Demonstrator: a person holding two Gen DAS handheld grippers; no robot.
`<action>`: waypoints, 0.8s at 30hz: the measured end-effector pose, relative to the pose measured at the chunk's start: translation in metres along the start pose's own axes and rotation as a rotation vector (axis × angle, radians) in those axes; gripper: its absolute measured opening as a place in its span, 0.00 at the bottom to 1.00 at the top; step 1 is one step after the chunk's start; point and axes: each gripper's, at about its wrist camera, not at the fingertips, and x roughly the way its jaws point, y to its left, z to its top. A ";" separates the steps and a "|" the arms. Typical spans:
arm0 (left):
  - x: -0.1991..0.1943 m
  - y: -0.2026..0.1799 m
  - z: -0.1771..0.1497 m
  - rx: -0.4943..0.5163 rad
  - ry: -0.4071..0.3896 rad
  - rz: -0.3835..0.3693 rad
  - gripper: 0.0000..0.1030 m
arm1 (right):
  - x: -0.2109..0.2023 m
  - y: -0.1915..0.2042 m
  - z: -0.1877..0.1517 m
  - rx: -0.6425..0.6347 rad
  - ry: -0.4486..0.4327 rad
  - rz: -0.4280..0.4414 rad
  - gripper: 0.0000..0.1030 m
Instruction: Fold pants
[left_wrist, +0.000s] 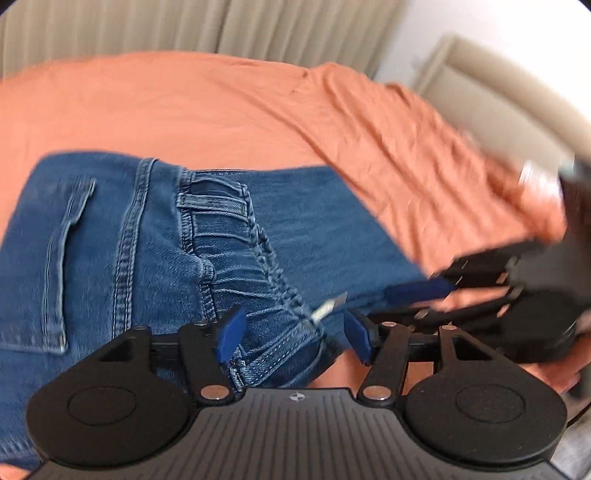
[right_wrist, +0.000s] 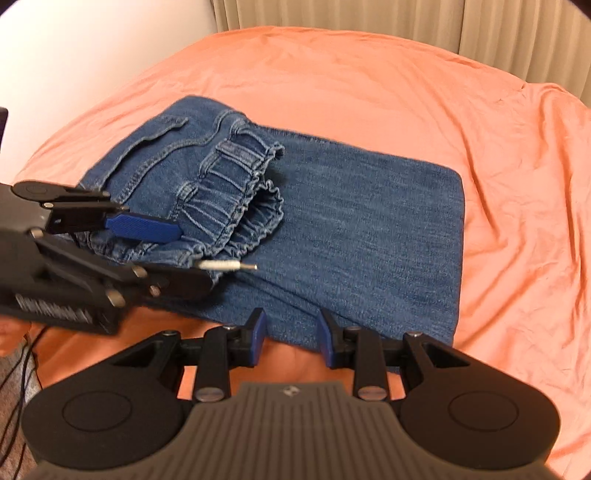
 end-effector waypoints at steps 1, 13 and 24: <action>-0.005 0.005 0.003 -0.040 -0.006 -0.036 0.69 | -0.001 -0.001 0.000 0.002 -0.009 0.002 0.28; -0.058 0.074 0.026 -0.285 -0.161 0.097 0.69 | -0.019 0.018 0.038 0.124 -0.131 0.043 0.44; -0.059 0.117 0.000 -0.391 -0.196 0.149 0.63 | 0.032 0.025 0.068 0.428 -0.093 0.103 0.44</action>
